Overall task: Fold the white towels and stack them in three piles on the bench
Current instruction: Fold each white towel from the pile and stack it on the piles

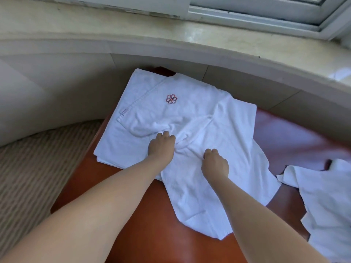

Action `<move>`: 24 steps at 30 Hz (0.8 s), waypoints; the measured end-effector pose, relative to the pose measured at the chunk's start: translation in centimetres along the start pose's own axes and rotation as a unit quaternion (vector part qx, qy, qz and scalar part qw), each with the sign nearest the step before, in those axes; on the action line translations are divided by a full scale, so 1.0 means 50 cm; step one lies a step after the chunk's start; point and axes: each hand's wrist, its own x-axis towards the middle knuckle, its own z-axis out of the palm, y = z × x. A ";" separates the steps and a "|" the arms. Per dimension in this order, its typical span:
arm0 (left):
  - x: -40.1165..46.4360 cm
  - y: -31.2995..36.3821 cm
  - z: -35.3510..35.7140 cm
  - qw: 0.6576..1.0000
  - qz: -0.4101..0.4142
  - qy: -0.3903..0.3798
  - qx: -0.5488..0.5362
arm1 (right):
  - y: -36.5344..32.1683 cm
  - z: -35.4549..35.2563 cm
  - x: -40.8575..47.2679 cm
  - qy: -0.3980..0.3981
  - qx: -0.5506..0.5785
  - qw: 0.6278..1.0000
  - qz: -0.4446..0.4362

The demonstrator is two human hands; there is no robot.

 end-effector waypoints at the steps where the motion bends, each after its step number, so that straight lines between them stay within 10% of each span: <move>1: 0.001 0.002 -0.001 1.000 0.002 -0.002 0.006 | 0.002 0.000 -0.001 0.003 0.002 1.000 -0.002; 14: -0.116 0.072 -0.105 0.996 0.014 0.048 -0.073 | 0.076 -0.140 -0.104 0.047 0.019 0.998 -0.038; 24: -0.289 0.272 -0.335 0.961 0.026 0.231 -0.148 | 0.269 -0.386 -0.284 0.209 0.115 0.970 -0.048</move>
